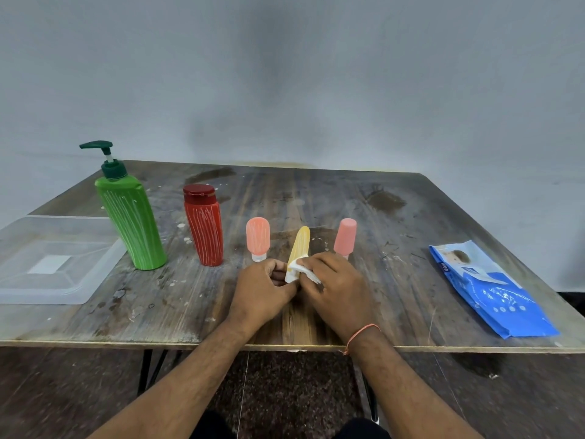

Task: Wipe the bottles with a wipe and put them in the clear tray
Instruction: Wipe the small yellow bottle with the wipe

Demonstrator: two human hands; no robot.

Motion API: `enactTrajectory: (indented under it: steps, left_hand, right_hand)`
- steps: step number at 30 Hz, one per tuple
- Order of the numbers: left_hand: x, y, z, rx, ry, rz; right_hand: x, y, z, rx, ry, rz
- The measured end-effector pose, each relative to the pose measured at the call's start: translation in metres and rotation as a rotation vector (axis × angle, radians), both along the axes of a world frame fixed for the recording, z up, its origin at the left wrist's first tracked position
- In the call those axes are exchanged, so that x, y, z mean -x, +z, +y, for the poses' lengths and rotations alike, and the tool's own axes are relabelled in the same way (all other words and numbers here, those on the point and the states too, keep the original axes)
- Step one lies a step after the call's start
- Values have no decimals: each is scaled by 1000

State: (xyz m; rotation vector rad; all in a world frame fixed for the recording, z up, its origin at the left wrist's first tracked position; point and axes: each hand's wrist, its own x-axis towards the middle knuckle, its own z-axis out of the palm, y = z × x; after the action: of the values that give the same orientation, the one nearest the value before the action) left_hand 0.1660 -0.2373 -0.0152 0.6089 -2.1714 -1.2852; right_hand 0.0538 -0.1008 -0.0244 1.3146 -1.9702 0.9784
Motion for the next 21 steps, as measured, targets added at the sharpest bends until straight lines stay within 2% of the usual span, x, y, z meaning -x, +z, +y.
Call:
enactTrajectory:
  steps: [4, 9, 15, 21]
  left_hand:
    - [0, 0, 0, 0, 28, 2]
    - [0, 0, 1, -1, 23, 0]
    - [-1, 1, 1, 15, 36, 0]
    - [0, -1, 1, 37, 24, -21]
  right_hand:
    - [-3, 3, 2, -23, 34, 2]
    - [-2, 1, -1, -2, -43, -35]
    - [-3, 2, 2, -20, 36, -2]
    - [0, 0, -1, 41, -38, -41]
